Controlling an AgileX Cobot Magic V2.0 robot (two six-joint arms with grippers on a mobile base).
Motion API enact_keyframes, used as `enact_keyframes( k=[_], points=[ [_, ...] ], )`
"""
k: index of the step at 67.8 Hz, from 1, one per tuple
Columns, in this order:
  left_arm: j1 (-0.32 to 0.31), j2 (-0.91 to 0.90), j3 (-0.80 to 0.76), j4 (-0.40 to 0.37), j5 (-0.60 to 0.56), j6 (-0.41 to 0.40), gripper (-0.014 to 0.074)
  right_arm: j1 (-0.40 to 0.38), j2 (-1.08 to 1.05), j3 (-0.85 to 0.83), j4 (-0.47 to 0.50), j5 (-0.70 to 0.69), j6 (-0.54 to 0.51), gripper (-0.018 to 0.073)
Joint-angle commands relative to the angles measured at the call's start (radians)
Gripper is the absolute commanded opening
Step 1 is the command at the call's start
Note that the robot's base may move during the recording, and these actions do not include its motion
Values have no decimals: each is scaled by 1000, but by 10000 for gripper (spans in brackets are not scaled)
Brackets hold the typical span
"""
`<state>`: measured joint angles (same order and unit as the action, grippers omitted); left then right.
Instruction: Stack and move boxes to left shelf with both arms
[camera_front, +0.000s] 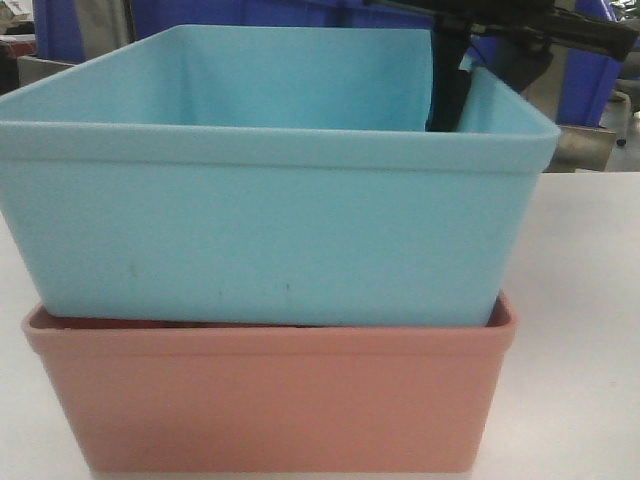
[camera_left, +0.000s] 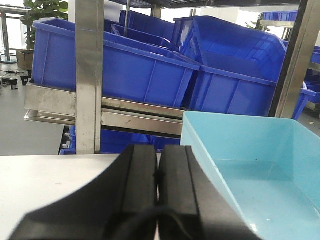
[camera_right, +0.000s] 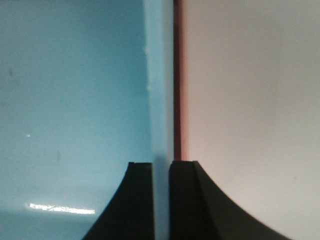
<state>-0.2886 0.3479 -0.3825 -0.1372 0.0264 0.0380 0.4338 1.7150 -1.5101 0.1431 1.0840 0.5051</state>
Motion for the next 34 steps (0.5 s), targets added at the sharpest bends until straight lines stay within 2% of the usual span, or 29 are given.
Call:
enact_keyframes(
  k=[1, 34],
  points=[
    [1, 3, -26, -3, -83, 1, -12, -2, -48, -41, 28, -67, 10, 56],
    [1, 3, -26, -3, -83, 1, -12, -2, -44, -39, -2, -28, 10, 56]
  ],
)
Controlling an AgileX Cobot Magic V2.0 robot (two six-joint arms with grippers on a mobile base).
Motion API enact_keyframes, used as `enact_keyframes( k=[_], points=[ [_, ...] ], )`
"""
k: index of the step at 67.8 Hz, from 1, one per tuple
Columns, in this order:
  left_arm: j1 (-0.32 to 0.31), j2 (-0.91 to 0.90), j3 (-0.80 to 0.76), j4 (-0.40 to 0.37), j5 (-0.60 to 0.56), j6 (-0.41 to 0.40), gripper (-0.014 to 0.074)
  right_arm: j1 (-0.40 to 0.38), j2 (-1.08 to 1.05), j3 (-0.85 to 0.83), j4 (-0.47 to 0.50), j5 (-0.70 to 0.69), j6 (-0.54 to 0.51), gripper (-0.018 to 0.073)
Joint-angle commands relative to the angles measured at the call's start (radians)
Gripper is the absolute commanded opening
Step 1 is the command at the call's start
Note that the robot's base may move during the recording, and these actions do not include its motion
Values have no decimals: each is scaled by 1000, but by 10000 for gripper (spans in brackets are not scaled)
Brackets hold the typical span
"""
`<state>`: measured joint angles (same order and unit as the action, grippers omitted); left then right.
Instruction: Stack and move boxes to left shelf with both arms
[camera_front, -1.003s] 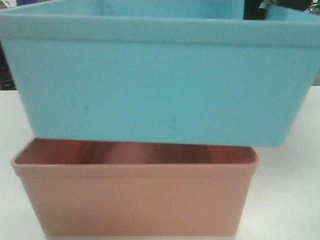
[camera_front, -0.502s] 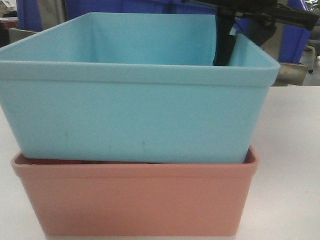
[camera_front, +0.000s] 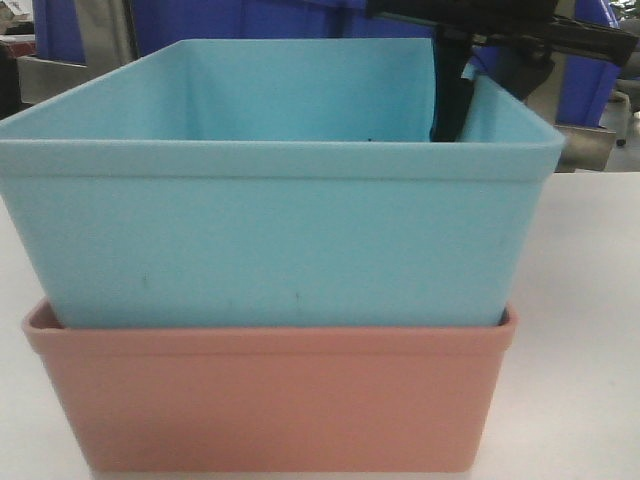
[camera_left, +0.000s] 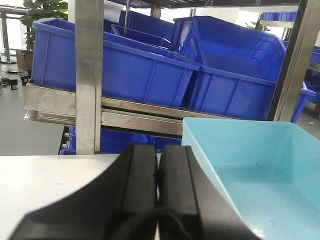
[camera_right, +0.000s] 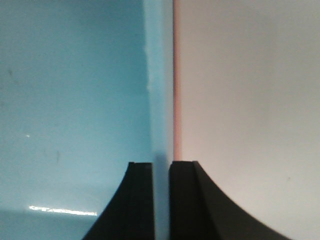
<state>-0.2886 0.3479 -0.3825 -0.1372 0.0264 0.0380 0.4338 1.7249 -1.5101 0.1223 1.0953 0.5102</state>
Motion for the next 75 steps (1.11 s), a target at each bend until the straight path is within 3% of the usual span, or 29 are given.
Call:
enact_keyframes(
  k=[1, 36, 43, 55, 75],
  points=[
    [1, 3, -26, -3, -83, 1, -12, -2, -53, -39, 19, -40, 5, 56],
    [1, 3, -26, -3, -83, 1, -12, 4, 33, -35, 8, -50, -9, 64],
    [1, 3, -26, -3, -83, 1, -12, 4, 43, -35, 8, -48, -34, 157],
    [1, 3, -26, -3, -83, 1, -12, 4, 35, -35, 7, -48, -46, 482],
    [1, 3, -26, -3, -83, 1, -12, 3, 35, -35, -15, -34, -50, 508]
  ],
)
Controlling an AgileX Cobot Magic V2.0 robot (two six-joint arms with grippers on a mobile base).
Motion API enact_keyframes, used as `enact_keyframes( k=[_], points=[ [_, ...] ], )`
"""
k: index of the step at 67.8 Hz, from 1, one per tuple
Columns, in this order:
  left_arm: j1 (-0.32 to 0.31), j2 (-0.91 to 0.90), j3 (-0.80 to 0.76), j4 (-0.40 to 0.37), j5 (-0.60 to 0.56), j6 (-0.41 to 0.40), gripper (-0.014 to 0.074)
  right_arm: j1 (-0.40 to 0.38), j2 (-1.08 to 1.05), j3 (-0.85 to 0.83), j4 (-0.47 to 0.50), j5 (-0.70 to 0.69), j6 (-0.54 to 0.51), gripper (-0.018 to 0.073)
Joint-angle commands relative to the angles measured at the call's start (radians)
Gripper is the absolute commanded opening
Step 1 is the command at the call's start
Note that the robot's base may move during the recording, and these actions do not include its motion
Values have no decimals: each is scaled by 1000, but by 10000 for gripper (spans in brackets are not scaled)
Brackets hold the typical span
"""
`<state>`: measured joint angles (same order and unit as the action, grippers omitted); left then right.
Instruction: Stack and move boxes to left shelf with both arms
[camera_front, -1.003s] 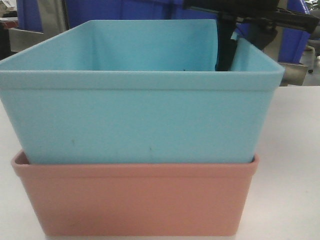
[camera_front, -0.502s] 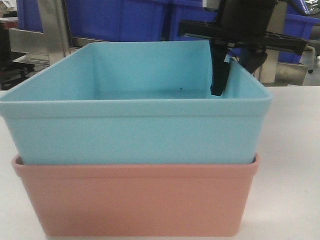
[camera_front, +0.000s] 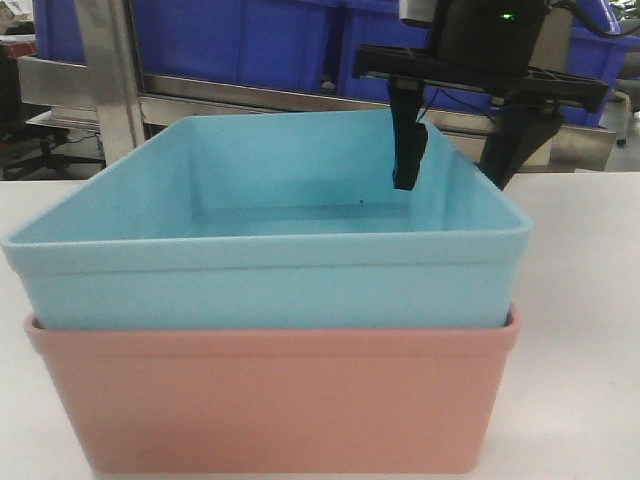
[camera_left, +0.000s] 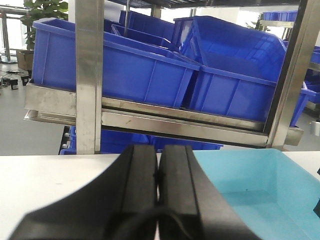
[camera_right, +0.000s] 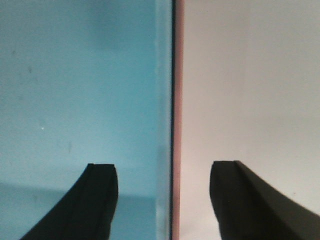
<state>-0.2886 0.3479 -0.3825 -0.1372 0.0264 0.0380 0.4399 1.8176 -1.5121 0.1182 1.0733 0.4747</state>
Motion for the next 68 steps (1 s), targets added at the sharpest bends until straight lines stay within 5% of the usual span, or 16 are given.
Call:
enact_keyframes(
  k=[1, 50, 68],
  points=[
    [1, 3, -26, -3, -83, 1, -12, -3, -57, -33, -11, -13, -14, 508],
    [1, 3, -23, -7, -136, 1, -12, -3, -57, -33, -12, -21, -14, 508],
    [1, 90, -125, -9, 53, 1, -2, -3, -57, -33, -16, -28, -14, 508]
  ],
)
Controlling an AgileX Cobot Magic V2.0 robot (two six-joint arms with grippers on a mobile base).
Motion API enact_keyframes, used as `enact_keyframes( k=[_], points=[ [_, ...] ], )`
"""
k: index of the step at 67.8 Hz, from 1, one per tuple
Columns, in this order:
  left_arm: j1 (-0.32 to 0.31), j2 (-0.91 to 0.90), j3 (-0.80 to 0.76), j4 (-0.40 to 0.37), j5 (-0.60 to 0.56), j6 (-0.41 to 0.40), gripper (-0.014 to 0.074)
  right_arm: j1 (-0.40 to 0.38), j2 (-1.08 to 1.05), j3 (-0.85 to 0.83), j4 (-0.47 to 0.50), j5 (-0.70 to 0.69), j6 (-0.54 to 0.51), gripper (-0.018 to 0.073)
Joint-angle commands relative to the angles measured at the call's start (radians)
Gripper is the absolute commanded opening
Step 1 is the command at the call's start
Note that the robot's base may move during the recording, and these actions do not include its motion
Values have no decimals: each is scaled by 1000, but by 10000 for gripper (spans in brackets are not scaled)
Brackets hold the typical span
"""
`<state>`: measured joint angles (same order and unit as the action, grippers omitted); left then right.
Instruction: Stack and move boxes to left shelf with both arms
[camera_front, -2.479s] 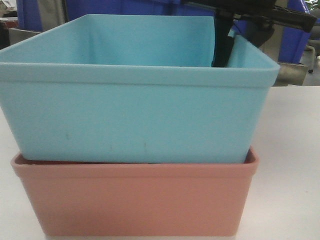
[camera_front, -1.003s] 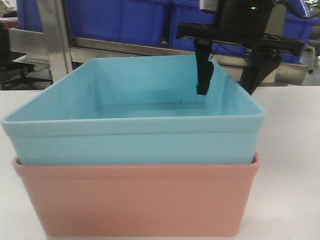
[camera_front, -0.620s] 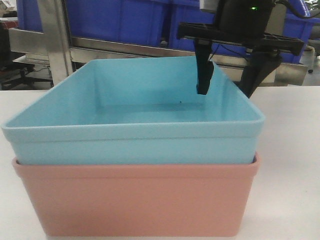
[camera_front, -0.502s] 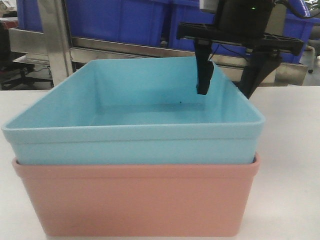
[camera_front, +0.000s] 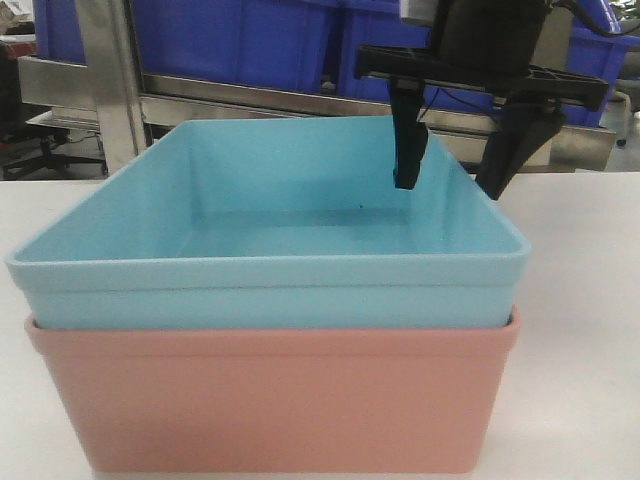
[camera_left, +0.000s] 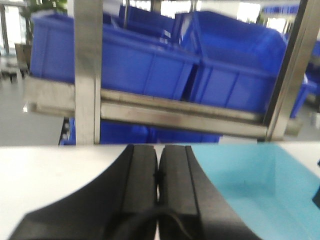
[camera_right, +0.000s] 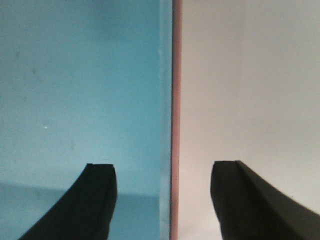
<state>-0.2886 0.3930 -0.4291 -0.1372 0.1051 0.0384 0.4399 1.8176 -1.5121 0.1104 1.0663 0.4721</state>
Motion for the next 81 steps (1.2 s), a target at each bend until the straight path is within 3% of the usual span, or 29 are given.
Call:
enact_keyframes(
  k=[1, 11, 27, 33, 41, 44, 48, 57, 65, 81],
  points=[
    [1, 52, -87, -9, -23, 1, -2, -3, -57, -33, -9, -23, -11, 508],
    [1, 127, -166, -1, -10, 1, -3, -3, -57, -33, -11, -27, -11, 508],
    [1, 280, -304, 22, 150, 1, 32, -3, -57, -33, -12, -31, -11, 508],
    [1, 366, -372, 41, 268, 1, 212, -3, -57, -33, -13, -39, -11, 508],
    [1, 467, -442, 36, 344, 1, 538, -3, -57, -33, -14, -44, -11, 508],
    [1, 506, -463, 12, 353, 1, 589, -3, -57, -33, -15, -46, -11, 508],
    [1, 557, -484, -71, 358, 1, 585, -3, -57, -33, -18, -49, -11, 508],
    [1, 648, -492, -76, 313, 1, 552, -3, -57, -33, -17, -55, -11, 508],
    [1, 716, -510, -147, 320, 1, 522, -3, -57, -33, -17, -51, -11, 508],
    [1, 912, -692, -163, 599, -28, 511, -2, -57, -33, -19, -11, -19, 508]
  ],
)
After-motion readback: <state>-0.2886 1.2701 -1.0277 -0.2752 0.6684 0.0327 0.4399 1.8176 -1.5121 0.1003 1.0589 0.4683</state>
